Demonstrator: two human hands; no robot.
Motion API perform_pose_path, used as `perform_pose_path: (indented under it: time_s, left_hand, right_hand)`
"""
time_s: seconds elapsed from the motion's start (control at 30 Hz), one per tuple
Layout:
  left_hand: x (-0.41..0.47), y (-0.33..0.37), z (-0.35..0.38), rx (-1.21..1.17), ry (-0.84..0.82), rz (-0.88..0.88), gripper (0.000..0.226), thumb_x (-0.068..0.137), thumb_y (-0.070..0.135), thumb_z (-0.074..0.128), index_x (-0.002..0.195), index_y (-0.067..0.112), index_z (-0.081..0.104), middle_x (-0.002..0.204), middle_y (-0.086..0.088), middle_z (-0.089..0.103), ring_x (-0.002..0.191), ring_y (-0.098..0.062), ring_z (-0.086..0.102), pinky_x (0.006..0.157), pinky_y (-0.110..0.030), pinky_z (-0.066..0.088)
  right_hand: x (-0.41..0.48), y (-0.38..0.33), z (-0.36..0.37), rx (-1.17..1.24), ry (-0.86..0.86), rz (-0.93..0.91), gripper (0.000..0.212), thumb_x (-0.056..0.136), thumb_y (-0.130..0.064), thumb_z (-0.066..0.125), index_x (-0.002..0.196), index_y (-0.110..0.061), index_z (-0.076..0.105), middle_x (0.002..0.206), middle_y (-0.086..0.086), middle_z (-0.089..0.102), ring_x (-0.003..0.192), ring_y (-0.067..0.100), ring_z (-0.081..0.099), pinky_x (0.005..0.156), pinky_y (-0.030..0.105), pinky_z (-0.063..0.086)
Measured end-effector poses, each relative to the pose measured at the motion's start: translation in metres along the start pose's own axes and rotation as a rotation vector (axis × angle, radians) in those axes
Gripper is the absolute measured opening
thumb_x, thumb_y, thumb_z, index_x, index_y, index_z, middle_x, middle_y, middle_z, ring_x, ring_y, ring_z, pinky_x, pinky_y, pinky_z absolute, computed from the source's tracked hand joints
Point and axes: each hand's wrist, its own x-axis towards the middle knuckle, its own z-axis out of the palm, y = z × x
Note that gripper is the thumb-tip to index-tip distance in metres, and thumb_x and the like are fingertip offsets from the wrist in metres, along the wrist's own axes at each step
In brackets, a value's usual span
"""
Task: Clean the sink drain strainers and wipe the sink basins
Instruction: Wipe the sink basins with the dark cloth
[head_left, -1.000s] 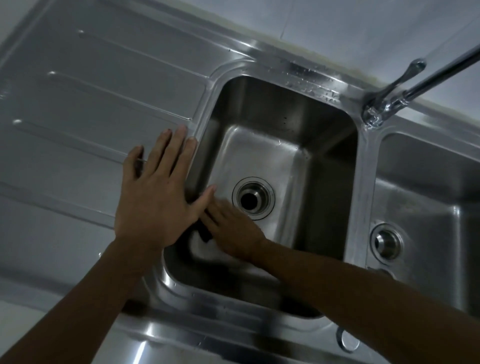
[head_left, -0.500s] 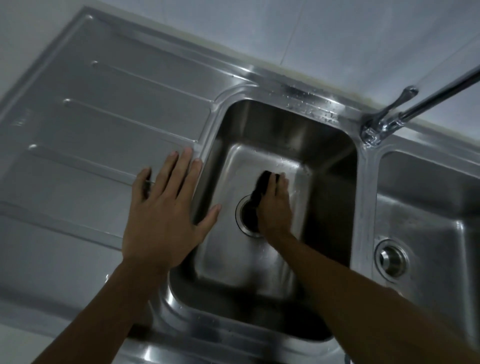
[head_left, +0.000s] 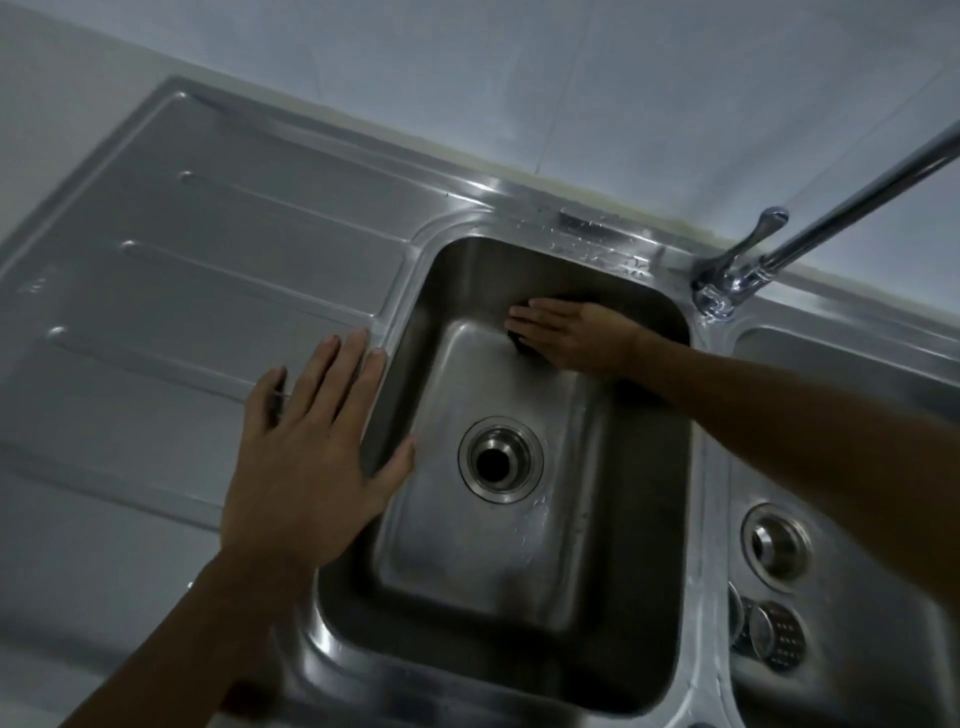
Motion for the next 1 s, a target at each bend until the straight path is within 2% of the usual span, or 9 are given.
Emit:
perform_pose_path:
  time_s: [0.1,0.2,0.33,0.47,0.57,0.67,0.83,0.93,1.0]
  left_hand:
    - [-0.001,0.0,-0.002,-0.004,-0.03,0.001,0.082,0.1,0.069,0.027,0.164,0.019,0.025,0.175,-0.001,0.016,0.161,-0.018,0.016,0.126,-0.053,0.018]
    - [-0.004,0.001,-0.004,-0.012,-0.055,-0.006,0.083,0.1,0.069,0.024,0.165,0.018,0.025,0.175,-0.002,0.015,0.161,-0.019,0.015,0.126,-0.054,0.019]
    - [-0.003,0.004,-0.009,-0.02,-0.062,-0.002,0.083,0.099,0.068,0.025,0.164,0.016,0.027,0.175,-0.004,0.015,0.161,-0.021,0.017,0.126,-0.055,0.019]
    - [-0.002,0.002,-0.009,-0.02,-0.073,0.003,0.083,0.1,0.069,0.024,0.164,0.016,0.027,0.174,-0.004,0.016,0.161,-0.021,0.017,0.126,-0.056,0.021]
    - [-0.001,0.002,-0.009,-0.028,-0.095,0.003,0.083,0.1,0.07,0.023,0.165,0.018,0.023,0.175,-0.003,0.014,0.162,-0.02,0.015,0.126,-0.056,0.019]
    - [-0.001,0.003,-0.01,-0.027,-0.105,-0.002,0.084,0.1,0.071,0.02,0.165,0.019,0.023,0.175,-0.002,0.015,0.161,-0.02,0.015,0.127,-0.056,0.019]
    - [0.0,0.0,-0.011,-0.019,-0.113,0.008,0.083,0.1,0.072,0.018,0.165,0.019,0.024,0.175,-0.002,0.015,0.162,-0.019,0.014,0.127,-0.054,0.017]
    - [0.001,0.003,-0.012,-0.024,-0.119,0.001,0.082,0.1,0.07,0.022,0.164,0.019,0.027,0.174,-0.002,0.016,0.161,-0.019,0.015,0.126,-0.055,0.019]
    - [0.001,0.004,-0.012,-0.035,-0.119,-0.012,0.082,0.099,0.069,0.025,0.164,0.019,0.027,0.175,-0.001,0.016,0.161,-0.019,0.015,0.126,-0.056,0.02]
  right_hand:
    - [-0.037,0.009,-0.014,0.143,0.138,0.248,0.072,0.098,-0.015,0.055,0.16,-0.011,0.02,0.17,0.014,0.008,0.157,0.033,0.005,0.128,0.048,0.008]
    - [-0.076,0.008,-0.027,0.395,0.234,0.566,0.068,0.096,-0.005,0.049,0.16,-0.009,0.025,0.168,0.018,0.012,0.156,0.037,0.012,0.126,0.052,0.018]
    - [-0.074,-0.005,-0.044,0.656,0.195,0.885,0.082,0.091,0.005,0.06,0.16,-0.004,0.018,0.168,0.021,0.007,0.157,0.036,0.009,0.126,0.045,0.006]
    - [-0.014,-0.01,-0.074,0.929,0.374,1.245,0.072,0.094,0.001,0.05,0.158,0.003,0.019,0.168,0.023,0.009,0.157,0.036,0.005,0.129,0.047,0.007]
    - [0.053,0.006,-0.104,0.961,0.517,1.119,0.063,0.099,-0.009,0.045,0.157,0.003,0.024,0.166,0.024,0.015,0.156,0.036,0.01,0.128,0.049,0.013]
    - [0.092,0.03,-0.115,0.892,0.513,0.973,0.062,0.1,-0.013,0.043,0.158,-0.004,0.026,0.168,0.018,0.014,0.157,0.033,0.009,0.128,0.045,0.011]
    - [0.016,0.01,-0.068,0.788,0.393,0.917,0.074,0.098,-0.019,0.049,0.161,-0.003,0.012,0.169,0.019,0.004,0.158,0.032,0.002,0.127,0.05,0.015]
    - [-0.029,-0.01,-0.053,0.791,0.279,0.98,0.079,0.088,-0.004,0.038,0.161,-0.001,0.006,0.169,0.02,-0.002,0.157,0.034,-0.001,0.126,0.05,0.019]
    - [-0.033,-0.021,-0.053,0.734,0.337,0.851,0.08,0.083,0.005,0.04,0.16,-0.001,0.017,0.168,0.021,0.008,0.156,0.035,0.009,0.125,0.05,0.025]
